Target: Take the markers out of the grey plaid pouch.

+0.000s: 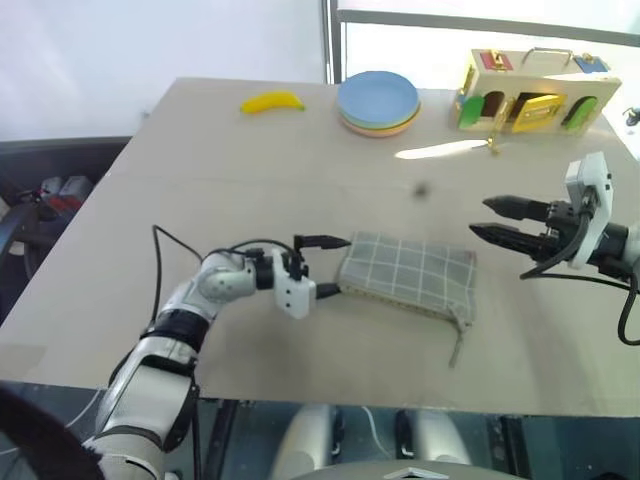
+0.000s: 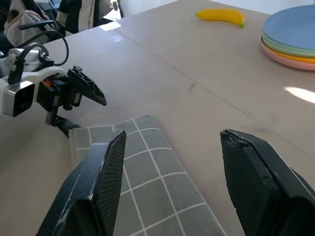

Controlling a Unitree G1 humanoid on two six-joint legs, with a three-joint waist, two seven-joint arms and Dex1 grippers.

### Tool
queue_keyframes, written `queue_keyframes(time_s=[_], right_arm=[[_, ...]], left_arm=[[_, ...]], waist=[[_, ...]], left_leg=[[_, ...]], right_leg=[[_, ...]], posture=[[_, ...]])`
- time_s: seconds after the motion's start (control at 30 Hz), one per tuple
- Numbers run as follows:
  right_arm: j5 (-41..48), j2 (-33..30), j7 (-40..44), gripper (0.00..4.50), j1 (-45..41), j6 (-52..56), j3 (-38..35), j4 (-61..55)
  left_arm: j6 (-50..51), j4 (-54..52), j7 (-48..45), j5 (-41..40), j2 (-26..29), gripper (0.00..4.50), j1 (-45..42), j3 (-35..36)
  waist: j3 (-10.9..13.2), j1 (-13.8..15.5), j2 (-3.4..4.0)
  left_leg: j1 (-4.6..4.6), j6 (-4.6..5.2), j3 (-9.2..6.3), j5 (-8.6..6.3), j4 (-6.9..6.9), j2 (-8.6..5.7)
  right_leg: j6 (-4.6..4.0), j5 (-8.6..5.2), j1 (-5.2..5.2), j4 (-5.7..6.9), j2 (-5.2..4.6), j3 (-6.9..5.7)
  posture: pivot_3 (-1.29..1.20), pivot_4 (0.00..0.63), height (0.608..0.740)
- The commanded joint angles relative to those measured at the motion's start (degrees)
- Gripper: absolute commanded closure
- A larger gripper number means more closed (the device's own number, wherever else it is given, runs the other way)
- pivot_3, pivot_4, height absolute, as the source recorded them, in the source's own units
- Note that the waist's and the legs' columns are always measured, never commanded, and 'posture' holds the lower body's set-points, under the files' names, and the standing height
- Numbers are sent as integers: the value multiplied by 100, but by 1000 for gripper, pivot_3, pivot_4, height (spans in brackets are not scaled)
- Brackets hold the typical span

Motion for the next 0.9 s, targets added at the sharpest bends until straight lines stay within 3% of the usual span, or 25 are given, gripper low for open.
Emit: queue_keyframes(time_s=[0.03,0.07,0.1,0.13,0.27,0.3,0.4,0.43,0.6,0.67,0.8,0.9], right_arm=[[266,-68,-117,1420,119,107,-395,-375],[300,-76,-136,1420,183,130,-437,-427],[341,-86,-148,1420,260,166,-478,-489],[391,-88,-163,1420,339,206,-515,-556],[589,-52,-258,1420,674,330,-584,-906],[666,-37,-269,1420,773,367,-582,-1029],[680,-88,-209,1420,1138,355,-466,-1441],[615,-137,-177,1420,1253,318,-402,-1556],[96,-194,-358,1420,1476,126,180,-1976],[-187,49,-682,1420,1185,8,616,-2050],[-197,287,-813,1420,1028,-14,758,-2038],[-33,372,-783,2279,1044,8,731,-2054]], left_arm=[[-229,565,601,600,-107,9,-462,-215],[-325,694,682,547,-136,9,-527,-231],[-438,789,790,539,-146,525,-583,-250],[-507,852,871,548,-155,571,-623,-288],[-369,1014,635,53,-297,2543,-611,-473],[-183,978,434,-256,-361,2781,-543,-477],[802,526,-438,-1478,-569,4249,-224,-396],[1220,285,-704,-1858,-624,4415,-110,-341],[3727,-1513,-1581,-3166,-663,4415,596,-203],[5138,-2602,-1734,-3688,-598,4415,1004,-234],[6692,-3785,-1595,-4089,-574,4415,1384,-111],[7384,-4318,-1461,-4238,-598,4500,1520,10]], waist=[[0,25,-1],[0,35,-1],[0,21,-2],[0,7,-2],[2,-9,-4],[2,-10,-4],[1,-3,-4],[1,-11,-4],[5,-30,-10],[6,-72,-12],[8,-30,-15],[8,-9,-15]], left_leg=[[0,17,-4,-10,4,-2],[2,21,-4,-11,7,-2],[3,22,-4,-11,9,-4],[5,22,-2,-12,10,-4],[3,14,-1,-7,11,-6],[2,2,0,1,10,-6],[3,2,-3,0,11,-5],[4,3,-3,0,13,-5],[4,4,-2,0,18,-3],[7,2,-2,0,19,3],[9,-4,-7,4,20,10],[9,-6,-9,5,21,10]], right_leg=[[1,0,4,2,-1,-8],[5,3,8,2,0,-10],[10,6,10,3,1,-14],[15,8,10,3,4,-20],[16,9,9,2,6,-23],[16,8,9,2,6,-23],[17,8,11,2,5,-26],[17,8,12,2,5,-26],[18,7,13,1,7,-21],[18,7,13,3,14,-15],[17,7,13,8,29,1],[16,7,16,7,48,3]], posture=[[0,150,740],[0,150,740],[0,150,740],[0,150,740],[0,150,740],[0,150,740],[0,150,740],[0,150,740],[0,150,740],[0,150,740],[0,150,740],[0,150,740]])
